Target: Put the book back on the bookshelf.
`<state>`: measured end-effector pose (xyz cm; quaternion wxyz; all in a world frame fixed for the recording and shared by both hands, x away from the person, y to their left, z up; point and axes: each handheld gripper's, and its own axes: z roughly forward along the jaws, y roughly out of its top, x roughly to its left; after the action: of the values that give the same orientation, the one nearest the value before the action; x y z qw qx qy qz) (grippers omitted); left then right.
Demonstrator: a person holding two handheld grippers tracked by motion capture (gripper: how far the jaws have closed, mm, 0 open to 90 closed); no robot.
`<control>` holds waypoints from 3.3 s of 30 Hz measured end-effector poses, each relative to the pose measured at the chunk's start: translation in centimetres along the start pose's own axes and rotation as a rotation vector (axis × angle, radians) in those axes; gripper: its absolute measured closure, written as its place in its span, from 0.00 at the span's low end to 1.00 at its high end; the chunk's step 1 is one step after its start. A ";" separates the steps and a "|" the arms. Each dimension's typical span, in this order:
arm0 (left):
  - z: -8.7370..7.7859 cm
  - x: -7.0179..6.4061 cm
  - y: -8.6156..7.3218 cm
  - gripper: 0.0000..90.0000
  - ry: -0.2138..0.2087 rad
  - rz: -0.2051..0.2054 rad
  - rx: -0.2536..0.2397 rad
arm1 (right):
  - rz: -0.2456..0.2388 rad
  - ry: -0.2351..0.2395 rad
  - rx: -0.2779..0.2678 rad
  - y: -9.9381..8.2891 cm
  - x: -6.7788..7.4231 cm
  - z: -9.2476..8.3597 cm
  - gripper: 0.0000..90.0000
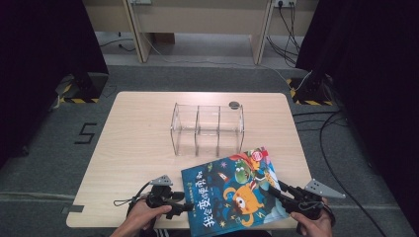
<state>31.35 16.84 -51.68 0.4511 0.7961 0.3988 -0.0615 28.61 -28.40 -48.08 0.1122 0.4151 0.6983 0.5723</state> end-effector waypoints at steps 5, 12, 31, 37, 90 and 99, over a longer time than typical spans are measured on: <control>0.3 -0.1 0.2 0.35 -0.010 0.004 0.004 | -0.059 0.009 -0.028 0.5 0.9 -0.1 0.64; 0.4 0.5 0.6 0.46 -0.032 -0.049 0.009 | -0.009 -0.005 -0.001 0.0 0.1 0.1 0.64; -0.4 -0.5 2.2 0.68 -0.074 0.012 -0.208 | 0.118 -0.118 0.162 -1.6 -2.2 0.2 0.62; -0.4 -0.6 2.8 0.70 -0.116 0.005 -0.235 | 0.147 -0.120 0.161 -1.6 -2.2 0.0 0.57; -1.1 -4.7 7.5 0.72 -0.112 -0.094 -0.230 | -0.117 -0.188 0.188 -2.4 5.4 0.2 0.28; -0.5 -4.6 8.8 0.73 -0.099 -0.104 -0.236 | -0.195 -0.139 0.150 -3.7 9.7 0.3 0.26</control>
<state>34.23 12.16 -43.37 0.5568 0.7118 0.4213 -0.0769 21.02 -21.28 -48.43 0.1842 0.3912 0.7667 0.4746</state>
